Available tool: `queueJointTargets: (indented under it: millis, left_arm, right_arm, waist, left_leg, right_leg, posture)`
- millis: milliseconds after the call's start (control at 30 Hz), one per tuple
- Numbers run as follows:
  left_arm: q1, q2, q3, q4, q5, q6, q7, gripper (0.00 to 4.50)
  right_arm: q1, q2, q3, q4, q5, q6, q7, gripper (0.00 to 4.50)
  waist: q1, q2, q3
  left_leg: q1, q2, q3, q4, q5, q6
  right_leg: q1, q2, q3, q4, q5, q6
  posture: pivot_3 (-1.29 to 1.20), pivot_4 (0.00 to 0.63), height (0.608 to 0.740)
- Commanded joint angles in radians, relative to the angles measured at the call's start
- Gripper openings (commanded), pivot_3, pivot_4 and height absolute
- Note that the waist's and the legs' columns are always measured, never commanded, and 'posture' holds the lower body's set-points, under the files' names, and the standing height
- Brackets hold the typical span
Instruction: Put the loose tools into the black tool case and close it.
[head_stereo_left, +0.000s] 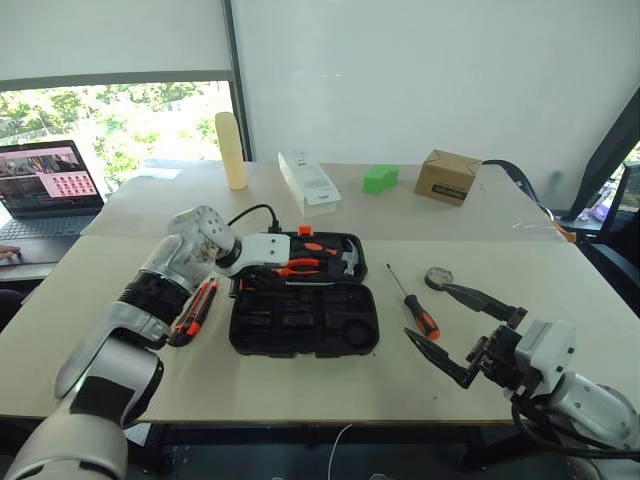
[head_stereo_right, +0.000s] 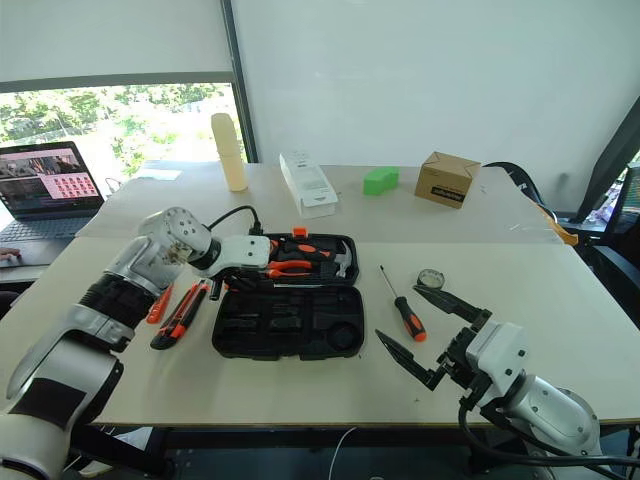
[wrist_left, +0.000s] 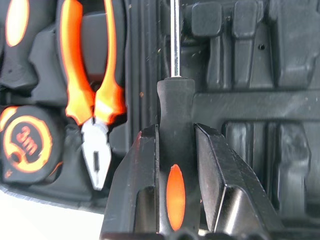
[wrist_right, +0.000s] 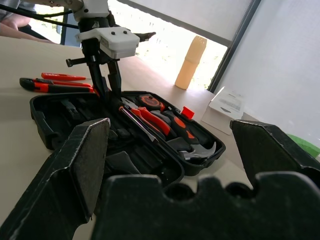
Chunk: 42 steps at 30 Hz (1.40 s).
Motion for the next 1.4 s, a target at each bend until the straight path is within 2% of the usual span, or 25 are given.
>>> queueJointTargets:
  millis: [33, 300, 567, 633, 767, 1000, 1133, 1300, 1400]
  left_arm:
    - [0.000, -0.003, 0.006, -0.035, 0.007, 0.013, -0.004, 0.58]
    - [0.005, -0.035, 0.014, 0.018, 0.032, -0.003, 0.078, 0.58]
    - [0.030, -0.040, 0.005, -0.019, 0.026, 0.020, 0.043, 0.58]
    - [0.029, -0.045, 0.018, -0.027, 0.011, 0.024, 0.045, 1.60]
    - [0.005, -0.047, 0.079, -0.053, -0.035, -0.004, 0.075, 2.97]
    - [-0.001, -0.013, 0.210, -0.137, -0.193, 0.066, -0.001, 2.97]
    - [0.062, 0.028, 0.195, -0.062, -0.176, -0.006, 0.011, 1.93]
    - [0.111, -0.002, 0.221, 0.030, -0.178, -0.041, 0.115, 0.06]
    - [0.125, -0.011, 0.210, 0.059, -0.163, -0.084, 0.152, 0.06]
  right_arm:
    - [0.007, 0.007, -0.017, -0.019, 0.000, -0.039, 0.002, 4.50]
    - [0.020, 0.012, -0.019, -0.005, -0.003, -0.065, 0.012, 4.50]
    - [0.032, 0.016, -0.018, 0.007, -0.005, -0.087, 0.020, 4.50]
    - [0.035, 0.019, -0.017, 0.014, -0.007, -0.096, 0.024, 4.50]
    - [0.041, 0.022, -0.017, 0.040, -0.006, -0.120, 0.040, 4.50]
    - [0.039, 0.024, -0.014, 0.073, -0.008, -0.153, 0.056, 4.50]
    - [0.034, 0.030, -0.001, 0.072, -0.015, -0.156, 0.045, 4.50]
    - [0.031, 0.027, 0.006, 0.072, -0.014, -0.154, 0.045, 4.50]
    - [0.031, 0.025, 0.005, 0.081, -0.014, -0.158, 0.051, 4.50]
  waist:
    - [-0.003, 0.000, 0.000]
    - [-0.004, 0.000, 0.000]
    - [-0.003, 0.000, 0.000]
    - [-0.002, 0.000, 0.000]
    - [0.002, 0.000, 0.000]
    - [-0.004, 0.001, 0.000]
    - [-0.010, 0.003, -0.002]
    - [-0.002, 0.004, -0.002]
    - [0.005, 0.004, -0.002]
  left_leg:
    - [0.000, 0.000, 0.000, 0.000, 0.000, 0.000]
    - [0.000, 0.000, 0.000, 0.000, 0.000, 0.000]
    - [0.000, 0.000, 0.000, 0.000, 0.000, 0.000]
    - [0.000, 0.000, 0.000, 0.000, 0.000, 0.000]
    - [0.000, 0.000, 0.000, 0.001, 0.000, 0.000]
    - [0.001, 0.000, 0.000, 0.000, 0.000, 0.000]
    - [0.003, 0.000, 0.000, 0.000, 0.000, 0.000]
    - [0.003, 0.000, 0.001, 0.000, 0.000, 0.000]
    - [0.001, -0.001, 0.000, 0.001, 0.000, 0.000]
  right_leg:
    - [0.000, 0.000, 0.000, 0.000, 0.000, 0.000]
    - [0.000, 0.000, 0.000, 0.000, 0.000, 0.000]
    - [0.000, 0.000, 0.000, 0.000, 0.000, 0.000]
    - [0.000, 0.000, 0.000, 0.000, 0.000, 0.000]
    - [0.000, 0.000, 0.000, 0.000, 0.000, 0.000]
    - [0.000, 0.000, 0.000, 0.001, 0.000, 0.000]
    - [0.000, 0.000, 0.001, 0.002, 0.000, 0.000]
    - [0.001, 0.000, 0.002, 0.003, 0.000, 0.000]
    - [0.001, -0.001, 0.002, 0.002, 0.000, 0.000]
  posture:
    - [0.00, 0.150, 0.740]
    - [0.00, 0.150, 0.740]
    - [0.00, 0.150, 0.740]
    - [0.00, 0.150, 0.740]
    - [0.00, 0.150, 0.740]
    - [0.00, 0.150, 0.740]
    - [0.00, 0.150, 0.740]
    - [0.00, 0.150, 0.740]
    - [0.00, 0.150, 0.740]
